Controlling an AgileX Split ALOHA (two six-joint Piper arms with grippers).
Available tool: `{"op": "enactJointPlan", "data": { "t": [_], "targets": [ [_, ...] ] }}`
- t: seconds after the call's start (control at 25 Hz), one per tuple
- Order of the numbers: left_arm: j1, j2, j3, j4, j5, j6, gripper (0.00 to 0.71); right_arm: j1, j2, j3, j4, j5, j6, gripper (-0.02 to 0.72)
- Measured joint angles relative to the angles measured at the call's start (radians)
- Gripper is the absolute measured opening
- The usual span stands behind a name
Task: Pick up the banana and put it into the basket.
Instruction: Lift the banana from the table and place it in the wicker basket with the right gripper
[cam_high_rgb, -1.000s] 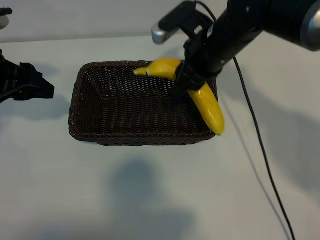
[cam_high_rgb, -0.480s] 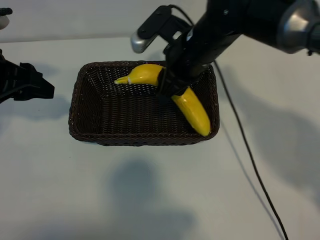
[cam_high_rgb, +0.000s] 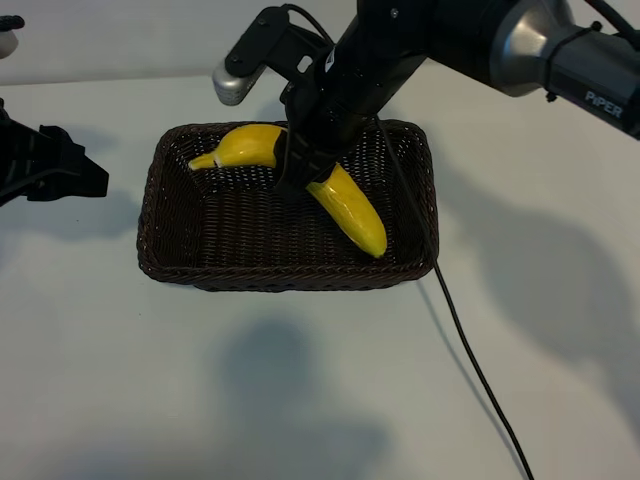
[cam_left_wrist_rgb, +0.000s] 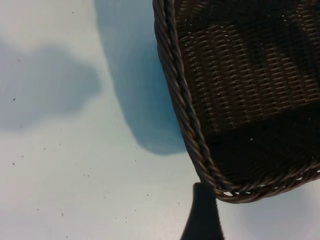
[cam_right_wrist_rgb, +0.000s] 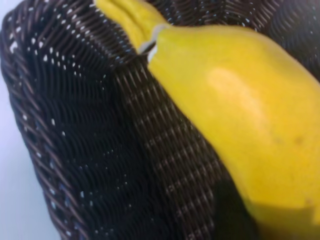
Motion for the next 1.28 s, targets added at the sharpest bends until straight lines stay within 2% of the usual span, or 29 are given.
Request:
{"op": "enactJointPlan", "data": {
  "t": [0.36, 0.56, 1.28],
  "targets": [
    [0.0, 0.0, 0.0, 0.0, 0.0, 0.001, 0.587, 0.0, 0.029, -0.003, -0.004, 0.007, -0.099, 0.42],
    [0.0, 0.0, 0.0, 0.0, 0.0, 0.013, 0.587, 0.0, 0.05, -0.004, -0.004, 0.007, -0.106, 0.42],
    [0.0, 0.0, 0.0, 0.0, 0.0, 0.019, 0.587, 0.0, 0.057, -0.004, 0.054, -0.001, -0.132, 0.42]
  ]
}}
